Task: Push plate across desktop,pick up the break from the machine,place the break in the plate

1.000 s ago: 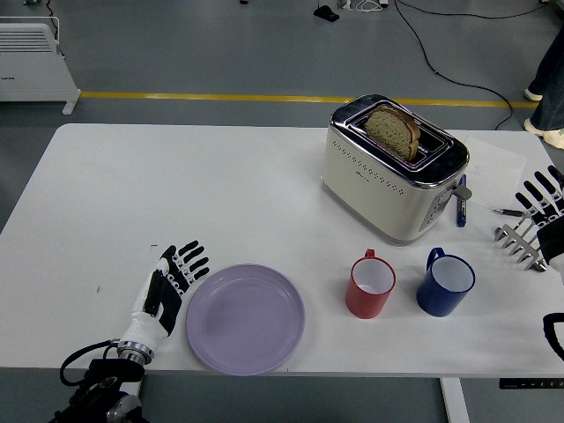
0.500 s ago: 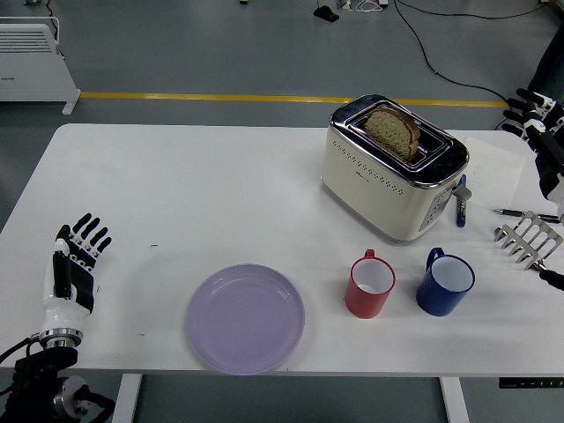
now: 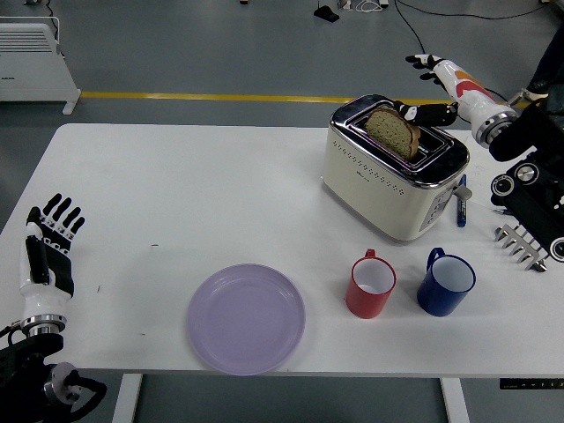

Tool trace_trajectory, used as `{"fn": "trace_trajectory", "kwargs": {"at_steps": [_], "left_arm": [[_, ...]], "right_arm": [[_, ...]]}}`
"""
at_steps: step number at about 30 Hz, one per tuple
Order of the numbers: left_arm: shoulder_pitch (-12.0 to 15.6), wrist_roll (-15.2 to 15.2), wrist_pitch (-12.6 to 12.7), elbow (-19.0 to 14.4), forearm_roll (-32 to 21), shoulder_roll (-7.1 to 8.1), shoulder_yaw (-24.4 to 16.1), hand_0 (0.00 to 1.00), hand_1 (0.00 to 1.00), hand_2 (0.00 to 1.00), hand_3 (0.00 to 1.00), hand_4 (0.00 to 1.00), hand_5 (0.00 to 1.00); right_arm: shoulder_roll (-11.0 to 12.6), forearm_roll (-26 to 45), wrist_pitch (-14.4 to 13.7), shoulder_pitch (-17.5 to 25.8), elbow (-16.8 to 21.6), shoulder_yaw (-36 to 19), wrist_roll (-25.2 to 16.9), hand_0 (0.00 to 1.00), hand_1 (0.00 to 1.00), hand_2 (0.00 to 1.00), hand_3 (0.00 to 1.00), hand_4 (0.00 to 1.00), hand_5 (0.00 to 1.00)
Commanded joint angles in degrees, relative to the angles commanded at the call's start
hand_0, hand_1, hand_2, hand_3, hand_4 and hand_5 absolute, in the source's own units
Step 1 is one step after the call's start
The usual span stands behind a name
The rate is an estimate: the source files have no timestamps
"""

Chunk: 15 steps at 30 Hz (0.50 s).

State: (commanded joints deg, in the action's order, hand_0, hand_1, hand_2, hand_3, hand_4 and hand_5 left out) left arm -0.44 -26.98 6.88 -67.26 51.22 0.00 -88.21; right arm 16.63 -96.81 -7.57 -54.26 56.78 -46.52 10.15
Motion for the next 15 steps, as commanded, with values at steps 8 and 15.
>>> {"fn": "trace_trajectory", "kwargs": {"at_steps": [8, 15], "left_arm": [[0.5, 0.1, 0.0, -0.3, 0.0, 0.0, -2.4, 0.782, 0.789, 0.818, 0.758, 0.536, 0.998], [0.3, 0.2, 0.0, 0.0, 0.0, 0.0, -2.5, 0.781, 0.789, 0.817, 0.757, 0.54, 0.998]], "right_arm": [[-7.4, -5.2, 1.4, -6.1, -10.6, 5.6, -0.4, 0.93, 0.88, 0.932, 0.958, 0.79, 0.236], [-11.2, -3.1, 2.3, -8.8, -16.7, 7.7, -0.3, 0.921, 0.876, 0.927, 0.948, 0.787, 0.246]]}}
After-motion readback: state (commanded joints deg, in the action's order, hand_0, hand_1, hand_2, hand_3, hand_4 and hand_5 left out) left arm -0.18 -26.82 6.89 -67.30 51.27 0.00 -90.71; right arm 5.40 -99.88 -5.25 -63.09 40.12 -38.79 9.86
